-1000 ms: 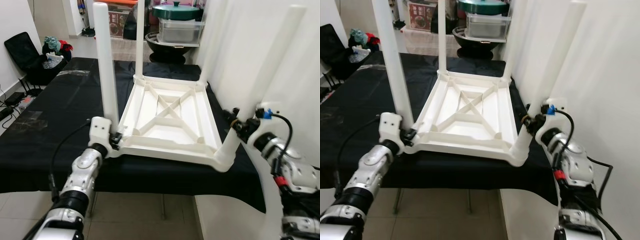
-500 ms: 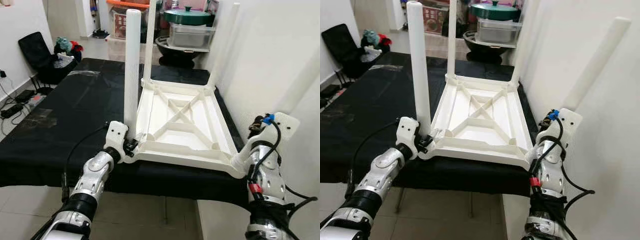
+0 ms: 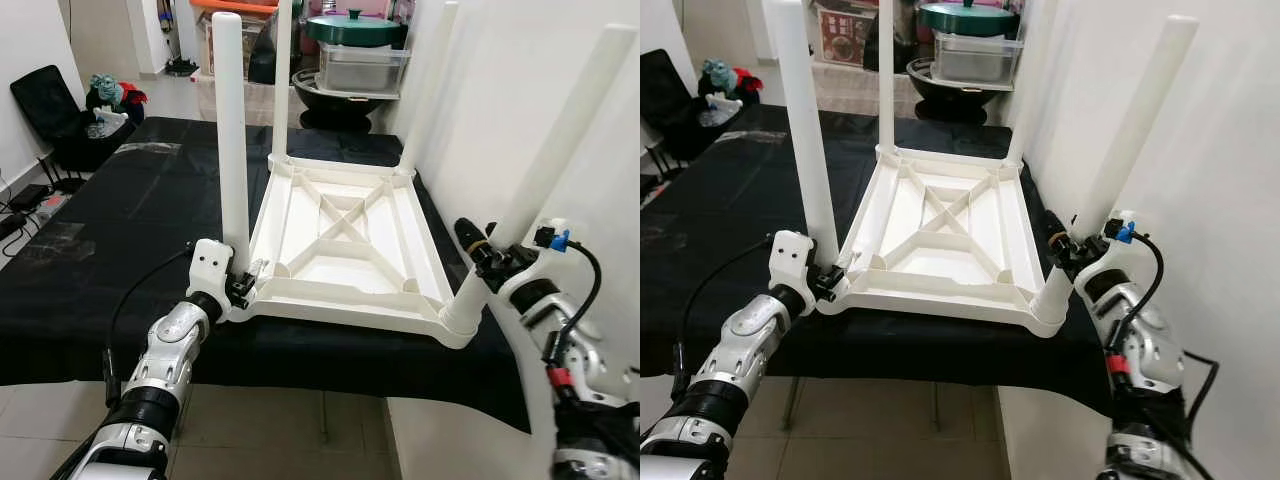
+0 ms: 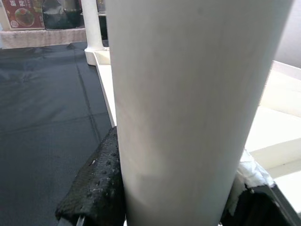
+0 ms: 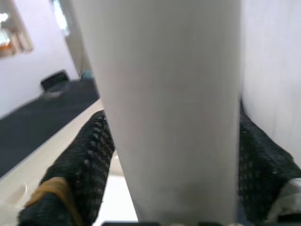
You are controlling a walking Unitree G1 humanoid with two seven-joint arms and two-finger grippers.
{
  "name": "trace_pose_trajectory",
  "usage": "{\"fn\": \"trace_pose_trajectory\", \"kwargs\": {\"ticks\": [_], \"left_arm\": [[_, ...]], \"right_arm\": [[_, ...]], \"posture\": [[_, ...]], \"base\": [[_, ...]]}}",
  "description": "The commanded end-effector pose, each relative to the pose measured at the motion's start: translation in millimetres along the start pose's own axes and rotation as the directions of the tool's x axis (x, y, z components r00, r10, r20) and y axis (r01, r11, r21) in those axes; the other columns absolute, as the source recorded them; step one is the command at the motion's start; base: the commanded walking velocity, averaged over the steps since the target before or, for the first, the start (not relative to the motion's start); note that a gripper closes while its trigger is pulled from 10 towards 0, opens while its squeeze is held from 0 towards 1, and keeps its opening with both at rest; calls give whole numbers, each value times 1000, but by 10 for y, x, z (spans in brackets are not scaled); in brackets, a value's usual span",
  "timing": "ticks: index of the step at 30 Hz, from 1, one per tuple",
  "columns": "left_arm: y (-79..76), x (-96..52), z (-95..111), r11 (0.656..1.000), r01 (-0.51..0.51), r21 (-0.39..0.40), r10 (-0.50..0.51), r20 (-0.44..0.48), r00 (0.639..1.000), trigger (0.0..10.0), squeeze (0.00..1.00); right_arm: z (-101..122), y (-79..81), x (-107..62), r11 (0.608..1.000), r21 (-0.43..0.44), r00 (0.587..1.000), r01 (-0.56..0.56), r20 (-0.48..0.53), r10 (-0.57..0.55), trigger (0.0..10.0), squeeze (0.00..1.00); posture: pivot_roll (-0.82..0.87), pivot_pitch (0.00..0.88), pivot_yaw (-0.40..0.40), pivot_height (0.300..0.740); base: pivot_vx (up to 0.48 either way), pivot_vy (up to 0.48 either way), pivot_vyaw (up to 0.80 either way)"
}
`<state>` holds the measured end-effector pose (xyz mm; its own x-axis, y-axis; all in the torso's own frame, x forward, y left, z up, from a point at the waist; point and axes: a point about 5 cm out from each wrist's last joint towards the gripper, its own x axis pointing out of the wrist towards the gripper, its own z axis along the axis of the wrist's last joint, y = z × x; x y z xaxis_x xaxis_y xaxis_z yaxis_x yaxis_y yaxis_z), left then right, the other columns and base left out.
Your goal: Building children table
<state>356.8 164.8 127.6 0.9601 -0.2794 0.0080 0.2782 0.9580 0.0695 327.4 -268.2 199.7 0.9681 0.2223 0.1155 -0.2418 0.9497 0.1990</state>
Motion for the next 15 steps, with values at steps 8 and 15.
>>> {"fn": "trace_pose_trajectory", "kwargs": {"ticks": [8, 15], "left_arm": [[61, -39, -94, 1000, -19, -7, 18, -51, 999, 10000, 0], [72, -26, -74, 1000, -20, -4, 20, -48, 999, 10000, 0]], "right_arm": [[-128, -121, -138, 965, -83, 955, -250, -183, 232, 10000, 0], [-105, -290, -77, 969, -204, 974, -137, -203, 95, 0, 0]], "posture": [[24, 0, -96, 740], [24, 0, -95, 740]], "base": [[0, 0, 0], [0, 0, 0]]}}
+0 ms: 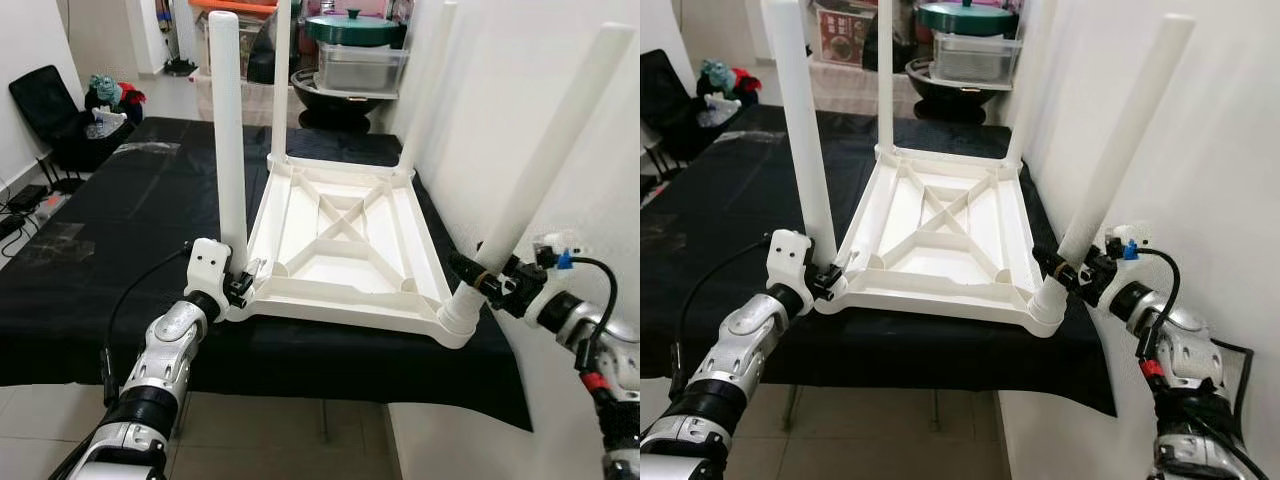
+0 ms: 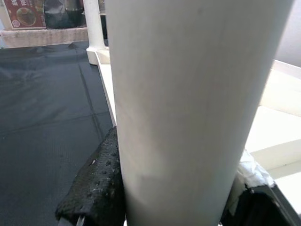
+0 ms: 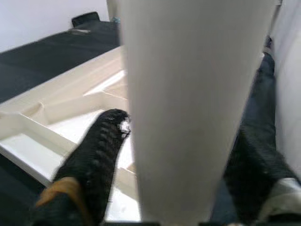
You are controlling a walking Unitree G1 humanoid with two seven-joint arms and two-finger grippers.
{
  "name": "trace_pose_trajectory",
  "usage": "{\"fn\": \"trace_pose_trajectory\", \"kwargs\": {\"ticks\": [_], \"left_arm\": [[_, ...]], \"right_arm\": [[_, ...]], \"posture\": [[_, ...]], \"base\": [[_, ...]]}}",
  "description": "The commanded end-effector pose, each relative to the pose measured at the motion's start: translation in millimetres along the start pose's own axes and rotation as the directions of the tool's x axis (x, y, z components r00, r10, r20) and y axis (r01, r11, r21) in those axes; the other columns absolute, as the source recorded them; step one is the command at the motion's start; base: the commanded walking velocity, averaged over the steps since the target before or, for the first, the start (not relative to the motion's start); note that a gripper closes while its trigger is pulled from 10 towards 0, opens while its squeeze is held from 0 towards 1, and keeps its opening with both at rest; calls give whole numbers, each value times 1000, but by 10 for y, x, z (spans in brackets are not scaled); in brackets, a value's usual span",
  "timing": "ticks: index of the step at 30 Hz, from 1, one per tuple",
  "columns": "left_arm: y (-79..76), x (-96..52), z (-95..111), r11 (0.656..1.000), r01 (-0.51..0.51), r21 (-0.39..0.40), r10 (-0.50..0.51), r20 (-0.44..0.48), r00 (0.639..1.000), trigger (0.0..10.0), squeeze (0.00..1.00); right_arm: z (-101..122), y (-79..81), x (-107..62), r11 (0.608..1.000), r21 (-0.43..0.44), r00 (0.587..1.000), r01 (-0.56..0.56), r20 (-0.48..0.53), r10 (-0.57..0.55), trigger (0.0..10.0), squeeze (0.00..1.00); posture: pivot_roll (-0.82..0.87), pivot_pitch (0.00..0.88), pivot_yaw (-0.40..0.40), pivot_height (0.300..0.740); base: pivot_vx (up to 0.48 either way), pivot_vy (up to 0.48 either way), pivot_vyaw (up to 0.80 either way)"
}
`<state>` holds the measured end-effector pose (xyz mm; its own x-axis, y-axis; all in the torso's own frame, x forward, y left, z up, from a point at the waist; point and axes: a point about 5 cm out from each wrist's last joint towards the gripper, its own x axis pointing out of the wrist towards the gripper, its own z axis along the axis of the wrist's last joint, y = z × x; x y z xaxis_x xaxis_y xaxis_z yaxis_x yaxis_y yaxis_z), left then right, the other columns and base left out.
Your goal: Building children table
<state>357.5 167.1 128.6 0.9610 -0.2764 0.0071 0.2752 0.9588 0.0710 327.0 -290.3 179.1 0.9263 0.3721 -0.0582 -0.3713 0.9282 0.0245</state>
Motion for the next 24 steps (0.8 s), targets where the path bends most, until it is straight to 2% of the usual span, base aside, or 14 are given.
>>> {"fn": "trace_pose_trajectory", "kwargs": {"ticks": [1, 6, 7, 8, 9, 10, 11, 12, 14, 17, 18, 19, 20, 24], "left_arm": [[36, -28, -85, 1000, -15, -6, 15, -46, 999, 10000, 0], [22, -35, -96, 1000, -12, -7, 12, -47, 999, 10000, 0], [21, -39, -102, 1000, -10, -7, 10, -49, 999, 10000, 0], [22, -41, -105, 1000, -10, -6, 9, -50, 999, 10000, 0], [23, -39, -104, 1000, -10, -7, 9, -50, 999, 10000, 0], [23, -39, -104, 1000, -10, -7, 9, -50, 999, 10000, 0], [23, -37, -103, 1000, -10, -8, 9, -50, 999, 10000, 0], [12, -31, -100, 1000, -7, -11, 7, -49, 999, 10000, 0], [4, -26, -98, 1000, -6, -13, 5, -48, 999, 10000, 0], [-11, -24, -100, 1000, -2, -12, 1, -49, 999, 10000, 0], [-22, -23, -106, 1000, 1, -11, -2, -51, 999, 10000, 0], [-26, -24, -111, 1000, 2, -10, -3, -53, 999, 10000, 0], [-30, -24, -115, 1000, 3, -10, -3, -54, 999, 10000, 0], [-19, -25, -112, 1000, 1, -9, -2, -54, 999, 10000, 0]], "right_arm": [[51, -118, 2, 987, -27, 987, 159, 19, -158, 0, 0], [45, -186, 3, 934, 13, 933, 356, 48, -356, 0, 0], [8, -215, -24, 874, 46, 873, 484, 44, -485, 0, 0], [-65, -253, -95, 761, 94, 762, 642, 27, -646, 0, 0], [-194, -250, -200, 592, 164, 602, 789, -15, -798, 0, 0], [-194, -250, -200, 592, 164, 602, 789, -15, -798, 0, 0], [-291, -237, -284, 465, 202, 484, 862, -59, -873, 0, 0], [-438, -117, -304, 386, 228, 417, 894, -109, -902, 0, 0], [-523, -28, -303, 356, 240, 394, 903, -136, -909, 0, 0], [-610, 116, -237, 355, 261, 405, 898, -168, -899, 0, 0], [-676, 340, -42, 440, 300, 508, 847, -212, -835, 2549, 0], [-636, 513, 133, 539, 331, 613, 775, -186, -768, 10000, 0], [-599, 629, 243, 603, 348, 679, 718, -161, -716, 10000, 0], [-494, 698, 343, 689, 381, 770, 617, -109, -629, 10000, 0]], "posture": [[29, 0, -95, 740], [25, 0, -89, 740], [25, 0, -89, 740], [17, 0, -87, 740], [15, 0, -89, 740], [15, 0, -89, 740], [15, 0, -89, 740], [17, 0, -87, 740], [17, 0, -87, 740], [16, 0, -84, 740], [13, 0, -82, 740], [15, 0, -85, 740], [16, 0, -86, 740], [16, 0, -91, 740]], "base": [[0, 0, 0], [0, 0, 0], [0, 0, 0], [0, 0, 0], [0, 0, 0], [0, 0, 0], [0, 0, 0], [0, 0, 0], [0, 0, 0], [0, 0, 0], [0, 0, 0], [0, 0, 0], [0, 0, 0], [0, 0, 0]]}}
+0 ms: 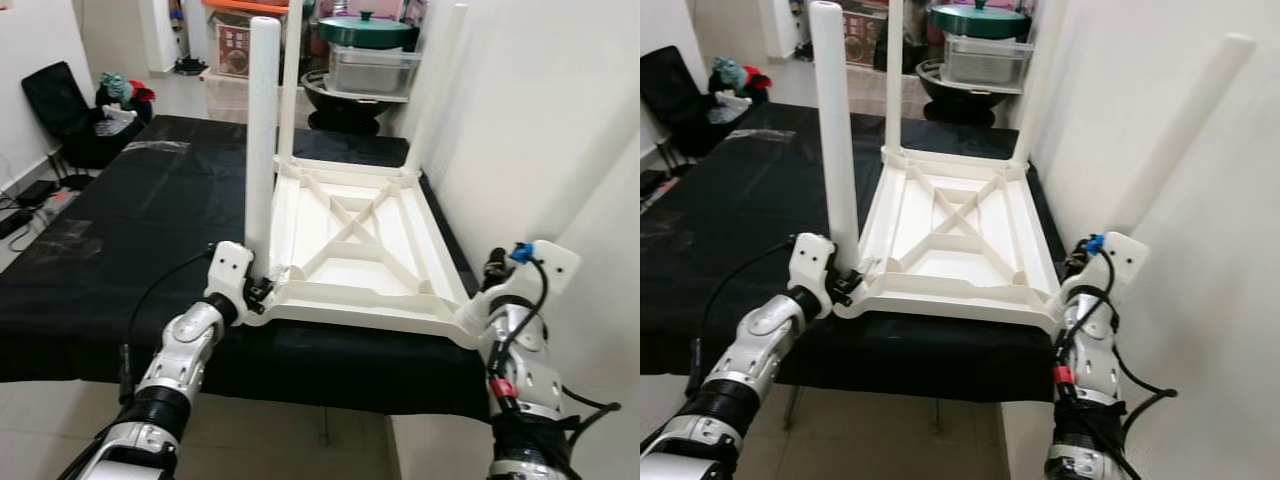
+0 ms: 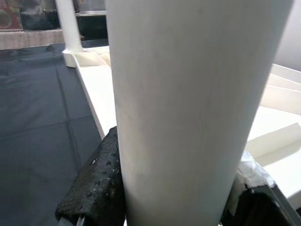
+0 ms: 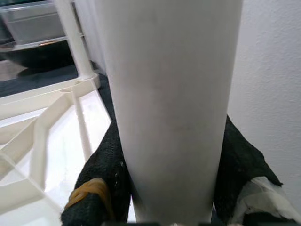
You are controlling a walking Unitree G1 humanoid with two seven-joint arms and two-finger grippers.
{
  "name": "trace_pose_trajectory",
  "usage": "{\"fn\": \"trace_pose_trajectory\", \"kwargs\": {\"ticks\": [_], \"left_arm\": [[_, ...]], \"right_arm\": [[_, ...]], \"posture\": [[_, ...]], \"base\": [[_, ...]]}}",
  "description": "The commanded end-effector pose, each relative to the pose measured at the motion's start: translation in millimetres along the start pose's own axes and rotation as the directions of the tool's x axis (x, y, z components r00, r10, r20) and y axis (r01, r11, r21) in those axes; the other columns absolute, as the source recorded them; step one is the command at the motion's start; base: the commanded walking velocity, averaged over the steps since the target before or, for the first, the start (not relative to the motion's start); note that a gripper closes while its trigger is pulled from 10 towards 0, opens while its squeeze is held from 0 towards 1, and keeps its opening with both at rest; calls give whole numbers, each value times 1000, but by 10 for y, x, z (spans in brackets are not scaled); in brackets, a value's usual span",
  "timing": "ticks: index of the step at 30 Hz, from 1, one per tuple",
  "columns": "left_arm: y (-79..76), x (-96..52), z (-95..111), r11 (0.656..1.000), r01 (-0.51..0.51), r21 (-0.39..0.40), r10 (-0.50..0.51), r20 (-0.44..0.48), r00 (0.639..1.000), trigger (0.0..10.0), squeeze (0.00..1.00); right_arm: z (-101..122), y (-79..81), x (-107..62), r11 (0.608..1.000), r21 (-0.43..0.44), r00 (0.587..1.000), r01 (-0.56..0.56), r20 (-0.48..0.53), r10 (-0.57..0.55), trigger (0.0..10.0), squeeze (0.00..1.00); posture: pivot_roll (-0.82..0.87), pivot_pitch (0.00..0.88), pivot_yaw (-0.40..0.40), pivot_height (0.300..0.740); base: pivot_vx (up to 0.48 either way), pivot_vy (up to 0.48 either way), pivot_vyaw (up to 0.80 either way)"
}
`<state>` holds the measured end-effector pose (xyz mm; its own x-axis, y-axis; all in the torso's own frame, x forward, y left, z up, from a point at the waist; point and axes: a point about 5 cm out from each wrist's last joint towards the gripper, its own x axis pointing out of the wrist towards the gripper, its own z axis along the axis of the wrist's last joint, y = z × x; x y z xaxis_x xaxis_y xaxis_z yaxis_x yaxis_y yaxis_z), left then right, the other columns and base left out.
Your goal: Building children table
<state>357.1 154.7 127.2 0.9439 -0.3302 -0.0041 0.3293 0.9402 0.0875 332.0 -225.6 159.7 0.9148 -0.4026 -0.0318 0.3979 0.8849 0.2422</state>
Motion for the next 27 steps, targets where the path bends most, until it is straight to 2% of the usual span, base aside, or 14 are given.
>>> {"fn": "trace_pose_trajectory", "kwargs": {"ticks": [1, 3, 10, 12, 14, 16, 17, 18, 19, 21, 22, 24, 26, 27], "left_arm": [[120, -68, -105, 998, -62, -23, 61, -47, 997, 10000, 0], [190, -110, -100, 996, -86, -13, 85, -45, 995, 10000, 0], [376, -279, -148, 987, -160, -32, 158, -50, 986, 10000, 0], [455, -444, -194, 981, -191, -28, 189, -55, 980, 10000, 0], [455, -444, -194, 981, -191, -28, 189, -55, 980, 10000, 0], [484, -507, -201, 979, -203, -22, 201, -56, 978, 10000, 0], [514, -540, -197, 977, -214, -16, 213, -54, 976, 10000, 0], [514, -540, -197, 977, -214, -16, 213, -54, 976, 10000, 0], [596, -564, -158, 971, -240, -3, 239, -47, 970, 10000, 0], [657, -572, -126, 966, -257, 5, 257, -40, 966, 10000, 0], [657, -572, -126, 966, -257, 5, 257, -40, 966, 10000, 0], [706, -594, -107, 962, -272, 9, 272, -41, 961, 10000, 0], [731, -607, -101, 960, -279, 11, 279, -43, 959, 10000, 0], [738, -611, -97, 960, -280, 13, 280, -44, 959, 10000, 0]], "right_arm": [[-233, 34, -42, 982, 143, 979, -127, -139, 147, 10000, 0], [-73, 39, -35, 941, 136, 942, -309, -96, 323, 10000, 0], [26, -46, -68, 908, 31, 904, -418, -86, 419, 10000, 0], [45, 11, -132, 869, 1, 865, -495, -93, 493, 10000, 0], [45, 11, -132, 869, 1, 865, -495, -93, 493, 10000, 0], [40, 86, -184, 834, -15, 831, -551, -100, 547, 10000, 0], [27, 165, -244, 792, -23, 789, -610, -113, 604, 10000, 0], [27, 165, -244, 792, -23, 789, -610, -113, 604, 10000, 0], [11, 267, -382, 670, -40, 668, -741, -141, 730, 10000, 0], [12, 276, -467, 576, -47, 575, -816, -166, 801, 10000, 0], [12, 276, -467, 576, -47, 575, -816, -166, 801, 10000, 0], [23, 224, -506, 503, -46, 502, -863, -194, 843, 10000, 0], [27, 183, -510, 475, -51, 474, -879, -208, 855, 10000, 0], [60, 103, -409, 523, -70, 526, -849, -194, 828, 10000, 0]], "posture": [[17, 0, -92, 740], [17, 0, -94, 740], [24, 0, -102, 740], [38, 0, -107, 740], [38, 0, -107, 740], [40, 0, -107, 740], [42, 0, -107, 740], [42, 0, -107, 740], [48, 0, -110, 740], [48, 0, -109, 740], [48, 0, -109, 740], [48, 0, -109, 740], [48, 0, -109, 740], [46, 0, -111, 740]], "base": [[0, 0, 0], [0, 0, 0], [0, 0, 0], [0, 0, 0], [0, 0, 0], [0, 0, 0], [0, 0, 0], [0, 0, 0], [0, 0, 0], [0, 0, 0], [0, 0, 0], [0, 0, 0], [0, 0, 0], [0, 0, 0]]}}
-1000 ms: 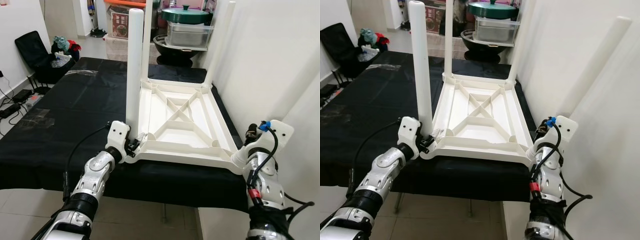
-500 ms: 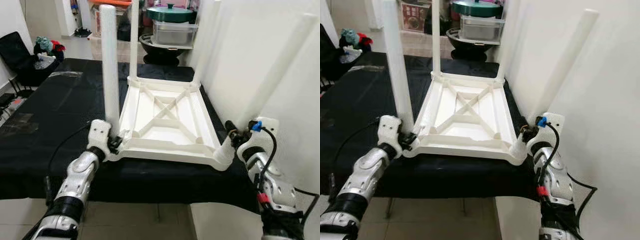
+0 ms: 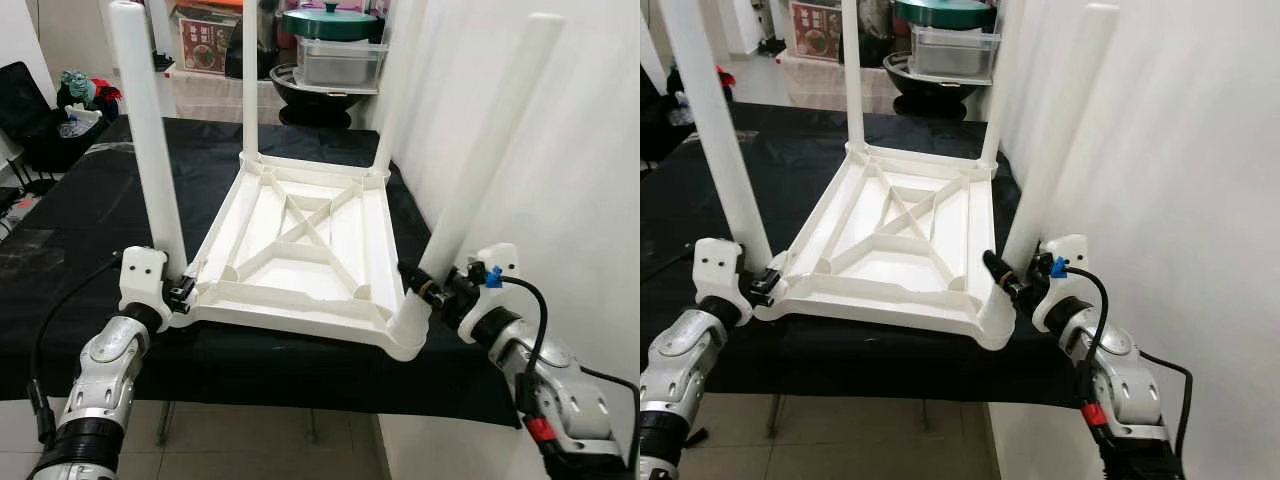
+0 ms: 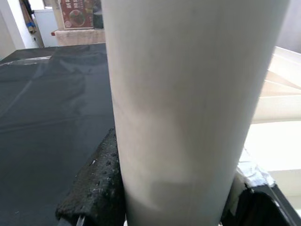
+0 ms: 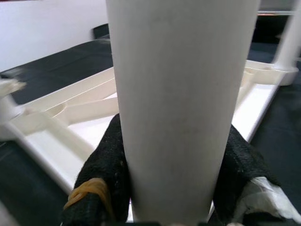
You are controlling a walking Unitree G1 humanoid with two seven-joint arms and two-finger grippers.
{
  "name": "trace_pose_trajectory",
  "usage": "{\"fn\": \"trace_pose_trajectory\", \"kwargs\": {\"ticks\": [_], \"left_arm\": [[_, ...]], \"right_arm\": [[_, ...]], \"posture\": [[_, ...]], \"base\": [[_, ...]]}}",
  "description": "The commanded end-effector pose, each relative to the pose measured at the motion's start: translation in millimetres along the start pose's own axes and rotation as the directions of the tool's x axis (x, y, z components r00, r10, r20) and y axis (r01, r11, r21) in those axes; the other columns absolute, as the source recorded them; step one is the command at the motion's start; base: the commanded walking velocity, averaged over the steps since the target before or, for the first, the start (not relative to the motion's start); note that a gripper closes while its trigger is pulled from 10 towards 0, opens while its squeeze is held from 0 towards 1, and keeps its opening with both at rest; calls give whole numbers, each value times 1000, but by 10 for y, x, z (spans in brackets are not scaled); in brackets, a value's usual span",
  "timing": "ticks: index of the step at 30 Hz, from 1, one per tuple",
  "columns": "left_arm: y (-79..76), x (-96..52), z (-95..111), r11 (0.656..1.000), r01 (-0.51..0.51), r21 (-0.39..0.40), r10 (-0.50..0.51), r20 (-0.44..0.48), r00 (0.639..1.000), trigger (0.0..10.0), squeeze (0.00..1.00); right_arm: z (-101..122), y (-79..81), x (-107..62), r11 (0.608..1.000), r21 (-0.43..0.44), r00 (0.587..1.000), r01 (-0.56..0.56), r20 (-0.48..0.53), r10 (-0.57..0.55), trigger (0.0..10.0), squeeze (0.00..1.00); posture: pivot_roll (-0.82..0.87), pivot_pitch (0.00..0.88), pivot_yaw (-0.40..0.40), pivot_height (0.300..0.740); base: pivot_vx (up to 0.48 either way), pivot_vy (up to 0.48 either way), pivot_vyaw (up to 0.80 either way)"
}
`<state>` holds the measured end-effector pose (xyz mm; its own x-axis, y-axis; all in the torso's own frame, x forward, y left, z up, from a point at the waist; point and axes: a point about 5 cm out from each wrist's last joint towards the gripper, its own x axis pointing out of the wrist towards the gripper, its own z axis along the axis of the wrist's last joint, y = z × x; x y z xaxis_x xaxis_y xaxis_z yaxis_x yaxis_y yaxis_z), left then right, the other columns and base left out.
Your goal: Building children table
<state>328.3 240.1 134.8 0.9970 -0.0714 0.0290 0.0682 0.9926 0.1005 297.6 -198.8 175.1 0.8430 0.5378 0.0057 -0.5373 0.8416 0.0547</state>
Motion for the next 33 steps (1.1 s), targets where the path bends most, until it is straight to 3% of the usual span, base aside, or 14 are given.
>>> {"fn": "trace_pose_trajectory", "kwargs": {"ticks": [1, 4, 5, 10, 19, 20, 21, 22, 25, 27, 29, 30, 32, 33], "left_arm": [[36, -56, -102, 1000, -17, -1, 17, -56, 998, 10000, 0], [36, -56, -102, 1000, -17, -1, 17, -56, 998, 10000, 0], [20, -58, -98, 1000, -15, -2, 15, -56, 998, 10000, 0], [-89, -51, -104, 1000, 8, -13, -8, -57, 998, 10000, 0], [-83, -35, -97, 1000, 9, -11, -10, -59, 998, 10000, 0], [-81, -28, -95, 1000, 10, -11, -11, -61, 998, 10000, 0], [-81, -22, -93, 1000, 13, -10, -13, -61, 998, 10000, 0], [-81, -22, -93, 1000, 13, -10, -13, -61, 998, 10000, 0], [-85, -12, -89, 1000, 15, -10, -16, -62, 998, 10000, 0], [-87, -1, -84, 1000, 16, -9, -16, -61, 998, 10000, 0], [-87, -1, -84, 1000, 16, -9, -16, -61, 998, 10000, 0], [-90, 4, -80, 1000, 16, -10, -17, -60, 998, 10000, 0], [-90, 4, -80, 1000, 16, -10, -17, -60, 998, 10000, 0], [-97, 6, -78, 1000, 17, -11, -17, -60, 998, 10000, 0]], "right_arm": [[-43, -119, -21, 999, 29, 1000, 14, -4, -13, 10000, 0], [-43, -119, -21, 999, 29, 1000, 14, -4, -13, 10000, 0], [-27, -184, -28, 998, 40, 999, 46, 6, -46, 10000, 1000], [-42, -199, 1, 990, 29, 990, 138, 17, -139, 10000, 1000], [-37, -238, 15, 977, 31, 977, 210, 22, -210, 10000, 1000], [14, -226, -11, 993, 38, 994, 109, 28, -110, 10000, 0], [98, -237, -71, 999, 34, 999, -5, 39, 4, 10000, 0], [98, -237, -71, 999, 34, 999, -5, 39, 4, 10000, 0], [242, -297, -174, 989, 11, 988, -147, 46, 147, 10000, 0], [336, -404, -218, 988, -15, 987, -155, 39, 155, 10000, 0], [336, -404, -218, 988, -15, 987, -155, 39, 155, 10000, 0], [384, -474, -218, 992, -23, 991, -123, 49, 124, 4706, 0], [384, -474, -218, 992, -23, 991, -123, 49, 124, 4706, 0], [415, -576, -192, 999, -37, 997, -27, 66, 29, 0, 0]], "posture": [[46, 0, -111, 740], [46, 0, -111, 740], [46, 0, -114, 740], [44, 0, -109, 740], [42, 0, -105, 740], [41, 0, -102, 740], [41, 0, -102, 740], [41, 0, -102, 740], [39, 0, -104, 740], [38, 0, -105, 740], [38, 0, -105, 740], [38, 0, -105, 740], [38, 0, -105, 740], [39, 0, -107, 740]], "base": [[0, 0, 0], [0, 0, 0], [0, 0, 0], [0, 0, 0], [0, 0, 0], [0, 0, 0], [0, 0, 0], [0, 0, 0], [0, 0, 0], [0, 0, 0], [0, 0, 0], [0, 0, 0], [0, 0, 0], [0, 0, 0]]}}
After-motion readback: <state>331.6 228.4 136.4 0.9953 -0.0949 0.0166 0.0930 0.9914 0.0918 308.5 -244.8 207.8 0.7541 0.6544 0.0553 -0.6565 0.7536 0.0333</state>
